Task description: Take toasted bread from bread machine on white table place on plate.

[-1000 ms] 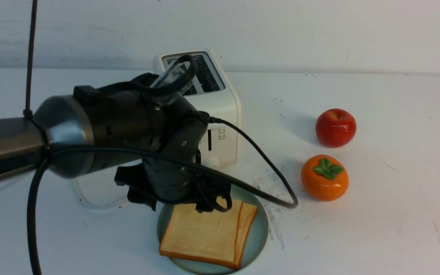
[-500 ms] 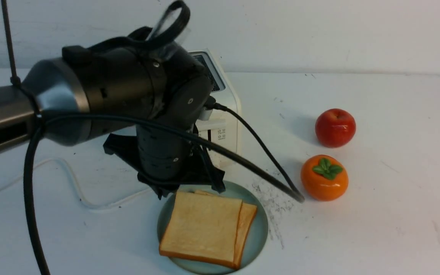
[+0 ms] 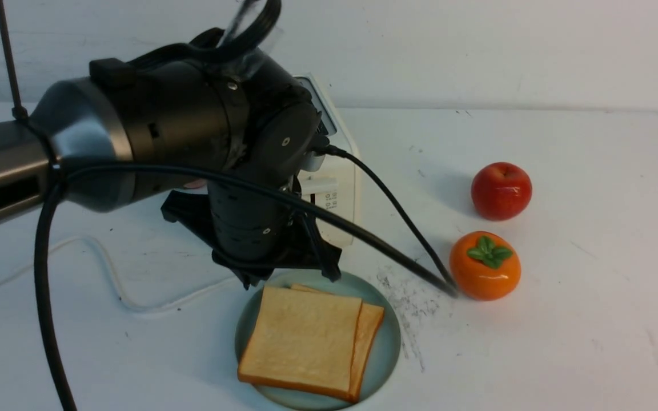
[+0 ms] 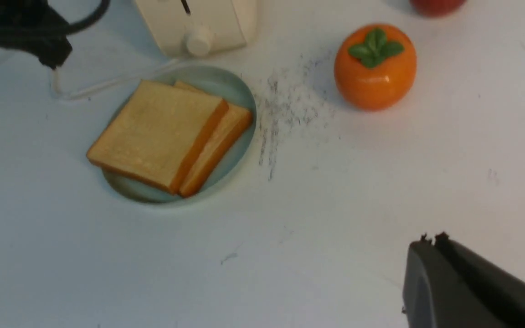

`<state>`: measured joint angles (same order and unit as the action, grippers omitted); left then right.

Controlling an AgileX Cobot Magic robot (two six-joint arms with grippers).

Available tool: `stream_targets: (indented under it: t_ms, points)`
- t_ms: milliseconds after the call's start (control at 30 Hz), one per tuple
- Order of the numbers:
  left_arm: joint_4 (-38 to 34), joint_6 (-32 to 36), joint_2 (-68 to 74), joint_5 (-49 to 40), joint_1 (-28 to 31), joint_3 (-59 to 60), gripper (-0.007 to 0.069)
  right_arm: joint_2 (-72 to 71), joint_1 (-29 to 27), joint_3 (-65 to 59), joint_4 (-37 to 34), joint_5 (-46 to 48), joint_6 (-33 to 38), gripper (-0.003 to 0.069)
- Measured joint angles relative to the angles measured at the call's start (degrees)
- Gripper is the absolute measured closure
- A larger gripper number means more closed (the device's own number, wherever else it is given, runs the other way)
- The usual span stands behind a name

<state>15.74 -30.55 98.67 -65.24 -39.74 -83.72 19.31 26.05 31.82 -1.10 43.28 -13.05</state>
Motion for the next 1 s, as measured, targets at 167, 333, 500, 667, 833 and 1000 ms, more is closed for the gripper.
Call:
stream_targets:
  t_ms: [167, 333, 500, 667, 833, 1000]
  points:
    - [0.4, 0.0, 0.0, 0.3, 0.0, 0.0, 0.0638, -0.2, 0.0, -6.9, 0.3, -16.9, -0.1, 0.0677]
    - [0.6, 0.0, 0.0, 0.4, 0.0, 0.0, 0.0638, -0.2, 0.0, -9.1, 0.3, -21.2, -0.1, 0.0676]
    - [0.6, 0.0, 0.0, 1.3, 0.0, 0.0, 0.0638, -0.2, 0.0, -10.3, 0.3, -21.2, -0.1, 0.0673]
    - [0.6, 0.0, 0.0, 3.4, 0.0, 0.0, 0.0638, -0.2, 0.0, -10.3, 0.3, -20.4, -0.1, 0.0669]
    - [0.5, 0.0, 0.0, 4.2, 0.0, 0.0, 0.0638, -0.2, 0.0, -10.3, 0.3, -19.9, -0.1, 0.0666]
    - [0.0, 0.0, 0.0, 4.3, 0.0, 0.0, 0.0638, -0.2, 0.0, -10.3, 0.3, -19.9, -0.1, 0.0660]
